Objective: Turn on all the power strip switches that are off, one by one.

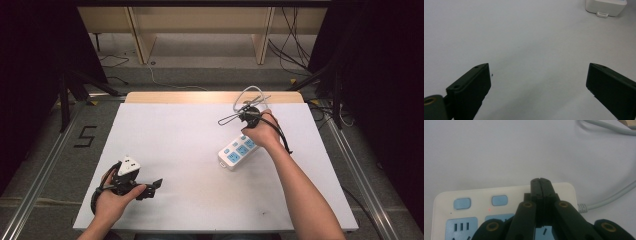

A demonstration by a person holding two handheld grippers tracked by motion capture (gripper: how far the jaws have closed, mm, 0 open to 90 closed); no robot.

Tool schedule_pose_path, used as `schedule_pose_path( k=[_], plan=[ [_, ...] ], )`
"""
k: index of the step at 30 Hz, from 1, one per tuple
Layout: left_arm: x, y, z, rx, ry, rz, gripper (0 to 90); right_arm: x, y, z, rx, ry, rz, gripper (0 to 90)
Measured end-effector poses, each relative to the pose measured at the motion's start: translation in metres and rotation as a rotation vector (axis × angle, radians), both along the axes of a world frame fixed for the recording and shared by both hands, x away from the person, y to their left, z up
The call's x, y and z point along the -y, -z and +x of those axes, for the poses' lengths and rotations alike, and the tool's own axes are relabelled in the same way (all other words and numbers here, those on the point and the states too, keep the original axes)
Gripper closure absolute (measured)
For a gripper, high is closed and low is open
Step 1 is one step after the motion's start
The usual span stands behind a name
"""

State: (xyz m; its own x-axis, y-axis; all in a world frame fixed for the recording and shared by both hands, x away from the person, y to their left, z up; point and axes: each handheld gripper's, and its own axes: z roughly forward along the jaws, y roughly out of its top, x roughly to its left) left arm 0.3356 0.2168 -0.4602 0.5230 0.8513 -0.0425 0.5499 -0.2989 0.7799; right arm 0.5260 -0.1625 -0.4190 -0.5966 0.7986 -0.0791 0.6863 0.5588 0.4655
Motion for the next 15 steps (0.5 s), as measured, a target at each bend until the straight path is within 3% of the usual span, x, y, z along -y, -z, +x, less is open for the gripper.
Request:
schedule_pose_path(
  k=[15],
  plan=[
    [0.0002, 0.0005, 0.0005, -0.002, 0.000, 0.000, 5.7, -0.0053, 0.0073, 0.0062, -0.040, 0.014, -0.034, 90.0]
  ],
)
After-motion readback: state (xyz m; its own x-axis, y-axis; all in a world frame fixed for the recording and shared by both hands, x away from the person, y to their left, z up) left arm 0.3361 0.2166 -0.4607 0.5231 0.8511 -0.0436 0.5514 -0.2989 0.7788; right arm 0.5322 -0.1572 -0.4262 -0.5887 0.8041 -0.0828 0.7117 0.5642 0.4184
